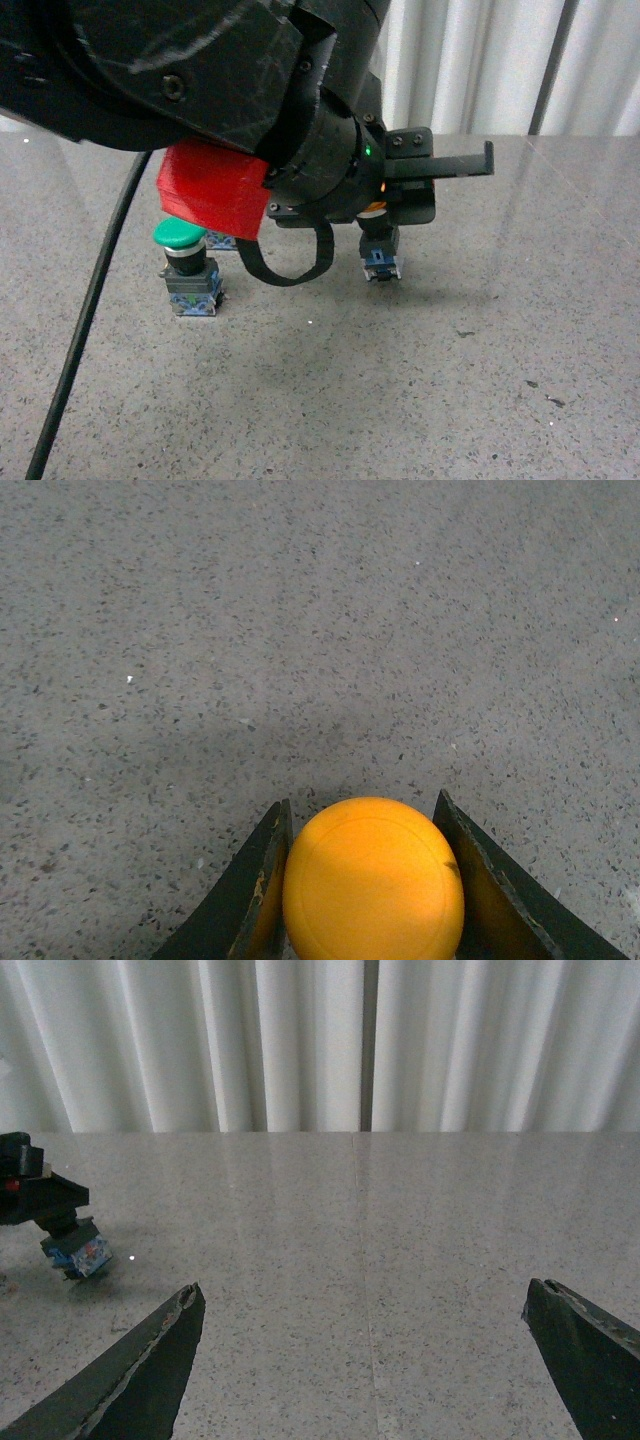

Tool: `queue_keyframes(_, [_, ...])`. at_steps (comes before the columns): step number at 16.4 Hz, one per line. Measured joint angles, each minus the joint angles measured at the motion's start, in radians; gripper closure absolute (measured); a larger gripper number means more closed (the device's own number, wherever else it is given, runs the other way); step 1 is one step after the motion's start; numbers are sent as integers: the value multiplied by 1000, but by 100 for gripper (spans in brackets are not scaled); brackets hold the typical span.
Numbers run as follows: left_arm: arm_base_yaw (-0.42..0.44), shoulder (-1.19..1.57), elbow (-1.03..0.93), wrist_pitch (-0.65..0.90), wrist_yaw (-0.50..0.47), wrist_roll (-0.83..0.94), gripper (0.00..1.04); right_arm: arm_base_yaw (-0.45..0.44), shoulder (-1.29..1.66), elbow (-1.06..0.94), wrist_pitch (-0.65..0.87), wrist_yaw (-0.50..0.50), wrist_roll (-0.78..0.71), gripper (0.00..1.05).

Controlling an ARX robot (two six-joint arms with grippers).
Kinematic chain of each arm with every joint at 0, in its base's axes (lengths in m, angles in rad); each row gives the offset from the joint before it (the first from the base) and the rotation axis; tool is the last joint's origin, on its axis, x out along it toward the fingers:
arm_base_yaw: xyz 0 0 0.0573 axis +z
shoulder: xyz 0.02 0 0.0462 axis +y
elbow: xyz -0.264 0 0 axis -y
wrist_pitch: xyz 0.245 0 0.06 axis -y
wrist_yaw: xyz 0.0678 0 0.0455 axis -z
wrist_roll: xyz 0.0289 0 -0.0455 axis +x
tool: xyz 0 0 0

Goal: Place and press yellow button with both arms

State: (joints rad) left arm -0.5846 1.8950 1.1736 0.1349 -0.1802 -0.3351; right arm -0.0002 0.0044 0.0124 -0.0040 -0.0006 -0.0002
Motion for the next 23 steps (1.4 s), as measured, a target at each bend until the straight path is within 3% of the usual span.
queue_keyframes(8, [-24,47,54,-32,-29,33,67,0,0,0,0,0,0,7])
queue_keyframes(10, [-34,47,54,-30,-22,33,44,0,0,0,0,0,0,7])
queue_keyframes(11, [-35,31,45,-22,-22,37,23,0,0,0,0,0,0,7])
queue_keyframes(12, [-38,2,33,-13,-21,41,8,0,0,0,0,0,0,7])
queue_keyframes(13, [-39,-11,31,-7,-24,49,5,0,0,0,0,0,0,7])
queue_keyframes(18, [-15,-278,-77,128,-66,180,7,0,0,0,0,0,0,7])
queue_keyframes(20, [53,-477,-183,210,-93,328,7,0,0,0,0,0,0,7])
queue_keyframes(21, [91,-589,-262,263,-179,359,14,0,0,0,0,0,0,7])
queue_keyframes(23, [250,-872,-541,261,-175,343,41,0,0,0,-1,0,0,7])
